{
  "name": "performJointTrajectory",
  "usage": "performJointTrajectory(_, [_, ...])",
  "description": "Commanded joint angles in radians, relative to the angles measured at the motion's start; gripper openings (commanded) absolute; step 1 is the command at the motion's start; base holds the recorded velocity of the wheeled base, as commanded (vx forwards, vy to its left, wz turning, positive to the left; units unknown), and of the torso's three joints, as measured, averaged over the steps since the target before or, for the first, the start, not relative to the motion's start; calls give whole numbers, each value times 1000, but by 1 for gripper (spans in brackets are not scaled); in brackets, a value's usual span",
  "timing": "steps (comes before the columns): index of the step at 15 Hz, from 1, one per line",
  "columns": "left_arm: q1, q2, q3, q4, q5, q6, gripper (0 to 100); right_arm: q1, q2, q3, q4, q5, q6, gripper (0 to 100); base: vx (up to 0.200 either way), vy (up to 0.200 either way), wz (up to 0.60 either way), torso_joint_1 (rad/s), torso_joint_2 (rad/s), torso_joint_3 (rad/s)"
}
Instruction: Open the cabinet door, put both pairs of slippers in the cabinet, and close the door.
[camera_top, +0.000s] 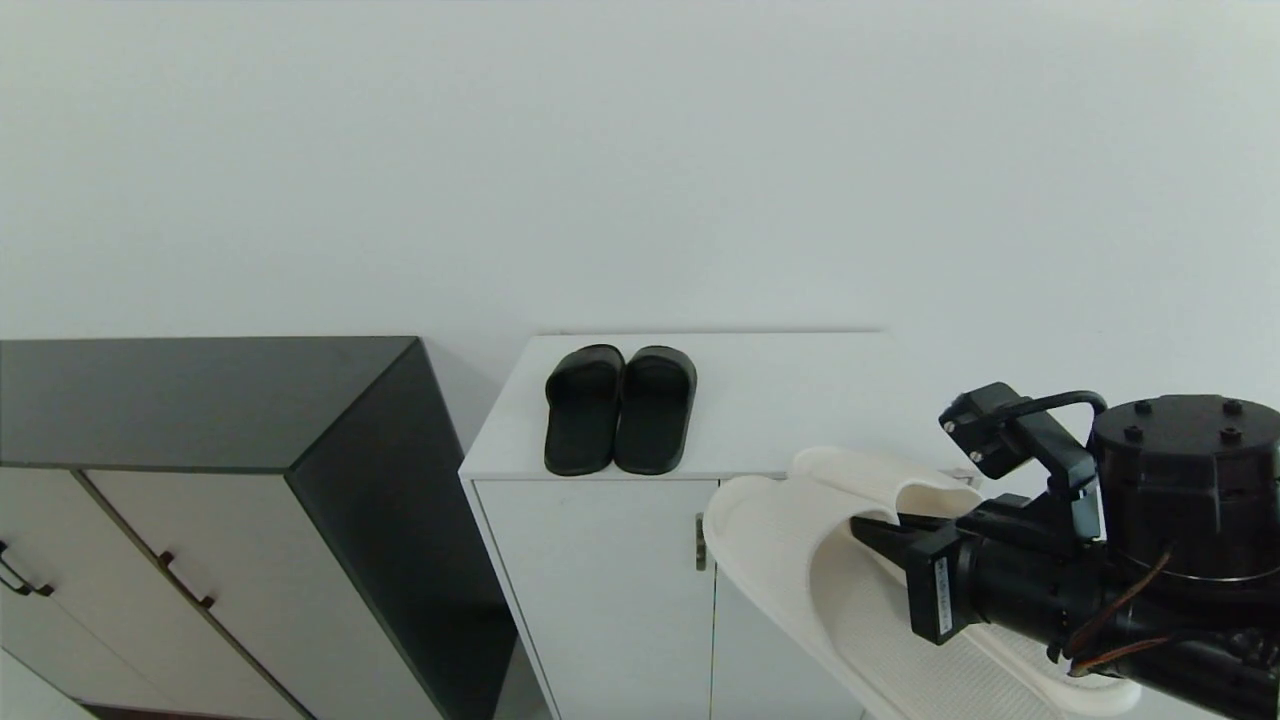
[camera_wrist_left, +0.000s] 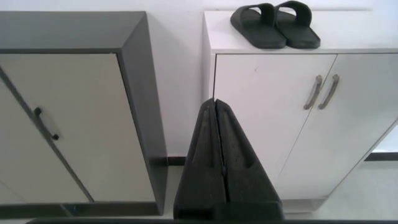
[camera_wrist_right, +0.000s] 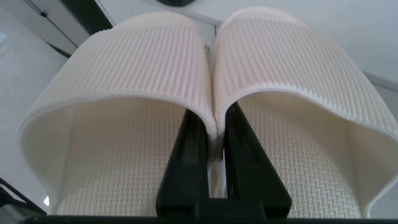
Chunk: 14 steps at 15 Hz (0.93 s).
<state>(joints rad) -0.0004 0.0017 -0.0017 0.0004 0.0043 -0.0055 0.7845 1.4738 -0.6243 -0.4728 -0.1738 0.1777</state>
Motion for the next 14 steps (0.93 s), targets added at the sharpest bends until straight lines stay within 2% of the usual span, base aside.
performJointTrajectory(1, [0,1,0,0,0,-1,0,1,-4,14,-3,13,0,0,0,0,0,0,0,0])
performJointTrajectory(4, [0,1,0,0,0,-1,0,-4,20,52,-90,39,-9,0,0,0,0,0,0,0])
performJointTrajectory(8, [0,0,0,-2,13,-8,0,-4,31,52,-95,39,-24,0,0,0,0,0,0,0])
performJointTrajectory(9, [0,0,0,-2,5,4,0,-4,29,54,-95,42,-32,0,0,0,0,0,0,0])
performJointTrajectory(14, [0,0,0,-2,5,6,0,-4,29,54,-110,50,-30,0,0,0,0,0,0,0])
